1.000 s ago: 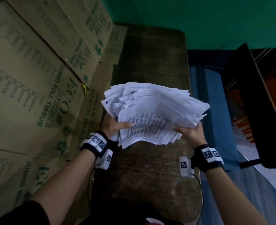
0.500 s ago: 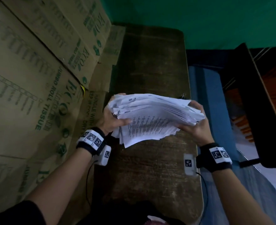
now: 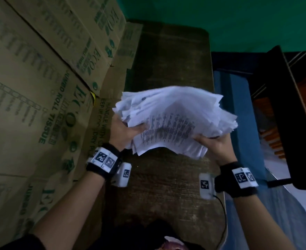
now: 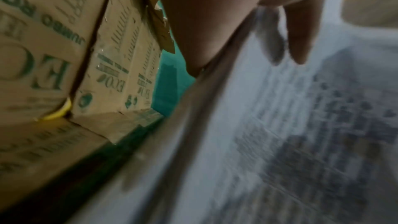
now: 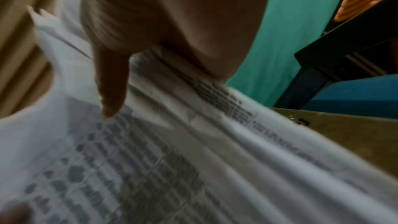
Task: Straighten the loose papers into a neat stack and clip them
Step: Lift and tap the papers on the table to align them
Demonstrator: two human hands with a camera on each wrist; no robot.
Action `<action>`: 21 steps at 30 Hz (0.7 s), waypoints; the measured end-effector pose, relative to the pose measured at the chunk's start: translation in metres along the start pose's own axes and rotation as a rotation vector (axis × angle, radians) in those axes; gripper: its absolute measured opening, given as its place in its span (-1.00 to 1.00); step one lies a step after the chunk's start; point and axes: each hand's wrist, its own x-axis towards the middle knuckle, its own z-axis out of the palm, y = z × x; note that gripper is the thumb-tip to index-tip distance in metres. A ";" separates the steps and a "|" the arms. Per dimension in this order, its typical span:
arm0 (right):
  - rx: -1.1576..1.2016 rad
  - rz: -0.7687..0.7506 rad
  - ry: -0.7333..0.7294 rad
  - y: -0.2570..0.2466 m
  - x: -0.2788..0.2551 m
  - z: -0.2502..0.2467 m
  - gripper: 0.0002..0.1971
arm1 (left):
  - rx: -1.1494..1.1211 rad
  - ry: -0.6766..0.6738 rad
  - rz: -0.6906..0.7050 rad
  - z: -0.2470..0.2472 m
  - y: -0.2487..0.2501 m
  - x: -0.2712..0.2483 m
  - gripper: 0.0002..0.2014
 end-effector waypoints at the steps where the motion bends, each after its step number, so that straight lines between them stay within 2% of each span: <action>1: -0.041 0.012 -0.038 0.007 0.001 -0.008 -0.34 | 0.003 -0.104 -0.003 -0.009 -0.008 0.002 -0.31; 2: -0.102 0.022 -0.053 0.010 0.003 -0.012 -0.25 | 0.012 -0.201 0.007 -0.015 -0.014 0.005 -0.21; 4: -0.220 0.000 -0.086 0.020 0.008 -0.019 -0.23 | 0.084 -0.340 0.011 -0.020 -0.018 0.013 -0.11; 6: -0.390 -0.044 -0.090 0.034 0.012 -0.023 -0.41 | 0.127 -0.395 -0.086 -0.024 -0.033 0.019 -0.13; 7: -0.448 -0.017 -0.037 0.041 0.014 -0.021 -0.55 | 0.181 -0.415 -0.153 -0.023 -0.037 0.020 -0.21; 8: -0.487 0.001 0.058 0.043 0.013 -0.017 -0.66 | 0.200 -0.420 -0.242 -0.019 -0.040 0.016 -0.31; 9: -0.502 0.011 0.136 0.047 0.014 -0.012 -0.76 | 0.196 -0.333 -0.329 -0.014 -0.040 0.013 -0.38; 10: -0.543 -0.025 0.139 0.047 0.017 -0.006 -0.81 | 0.171 -0.224 -0.361 -0.006 -0.042 0.012 -0.44; 12: -0.357 0.032 0.152 0.026 0.017 0.012 -0.71 | 0.105 -0.069 -0.237 0.011 -0.022 0.008 -0.68; 14: -0.144 0.078 0.160 0.015 0.016 0.015 -0.69 | 0.059 -0.008 -0.137 0.020 -0.002 0.005 -0.61; 16: -0.103 0.056 0.096 0.006 0.009 0.008 -0.68 | -0.049 0.000 -0.059 0.013 0.002 0.003 -0.60; 17: -0.080 0.052 0.048 0.006 0.005 0.003 -0.64 | -0.083 -0.066 -0.029 0.007 0.000 0.002 -0.56; 19: -0.150 0.092 -0.041 0.016 -0.001 -0.009 -0.57 | -0.067 -0.234 -0.045 -0.007 -0.012 0.002 -0.31; 21: -0.290 0.199 -0.025 0.042 -0.004 -0.019 -0.52 | 0.029 -0.347 -0.107 -0.011 -0.020 0.002 -0.24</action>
